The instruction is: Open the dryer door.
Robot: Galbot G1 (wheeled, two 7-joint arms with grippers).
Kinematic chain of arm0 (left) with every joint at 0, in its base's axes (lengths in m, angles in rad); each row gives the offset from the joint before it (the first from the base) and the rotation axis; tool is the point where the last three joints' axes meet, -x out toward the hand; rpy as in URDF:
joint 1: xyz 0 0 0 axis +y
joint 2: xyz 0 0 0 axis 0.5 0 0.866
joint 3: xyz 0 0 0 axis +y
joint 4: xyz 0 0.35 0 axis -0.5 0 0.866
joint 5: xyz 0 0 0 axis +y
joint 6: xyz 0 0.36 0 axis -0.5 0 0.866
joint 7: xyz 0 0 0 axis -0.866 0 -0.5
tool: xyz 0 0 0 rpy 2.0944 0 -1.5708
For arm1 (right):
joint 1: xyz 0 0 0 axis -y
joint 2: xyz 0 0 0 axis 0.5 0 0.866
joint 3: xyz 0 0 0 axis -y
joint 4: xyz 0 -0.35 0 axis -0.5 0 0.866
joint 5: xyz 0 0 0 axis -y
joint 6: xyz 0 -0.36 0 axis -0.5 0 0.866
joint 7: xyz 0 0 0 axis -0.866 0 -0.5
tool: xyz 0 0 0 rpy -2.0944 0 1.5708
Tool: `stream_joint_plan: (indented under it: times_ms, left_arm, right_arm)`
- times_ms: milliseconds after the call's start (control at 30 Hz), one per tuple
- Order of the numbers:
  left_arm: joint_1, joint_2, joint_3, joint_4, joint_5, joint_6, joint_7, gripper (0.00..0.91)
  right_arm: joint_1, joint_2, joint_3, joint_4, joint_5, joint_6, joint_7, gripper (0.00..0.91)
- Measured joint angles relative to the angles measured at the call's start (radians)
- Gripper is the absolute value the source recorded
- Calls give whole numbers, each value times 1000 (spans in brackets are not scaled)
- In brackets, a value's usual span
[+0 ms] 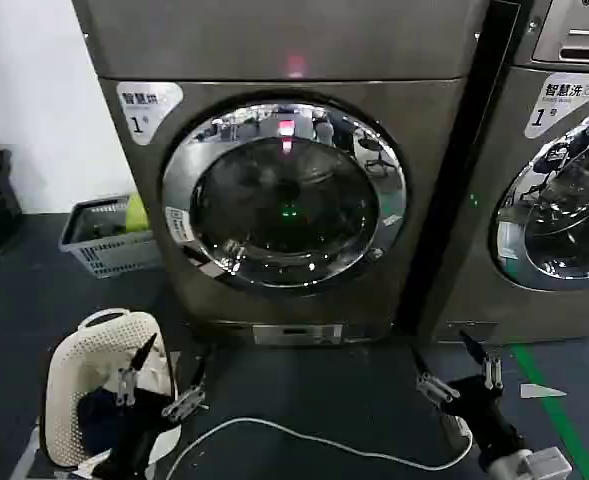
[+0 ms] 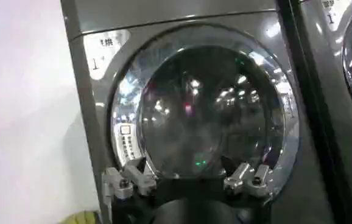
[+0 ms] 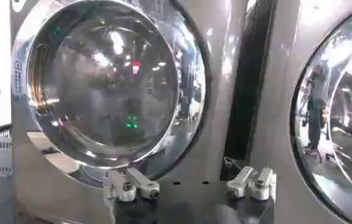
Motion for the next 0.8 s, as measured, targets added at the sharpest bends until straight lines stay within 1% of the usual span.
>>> stream_joint_plan:
  times_ms: [133, 367, 500, 667, 800]
  left_arm:
    - [1, 7, -1, -11, -5, 4, 0, 907]
    - [10, 17, -13, -25, -8, 12, 1, 907]
    - [24, 1, -18, -36, -1, 12, 6, 907]
    - [34, -22, -18, -43, 11, 11, 12, 907]
    - [43, -40, -18, -47, 17, 7, 14, 907]
  right_arm:
    - [67, -53, -33, -47, 47, 26, 20, 907]
    - [252, -192, -120, -187, 113, 31, 44, 907]
    - [366, -250, -188, -262, 150, 30, 45, 907]
    - [491, -292, -292, -341, 171, 38, 38, 907]
    - [586, -301, -377, -394, 175, 40, 36, 907]
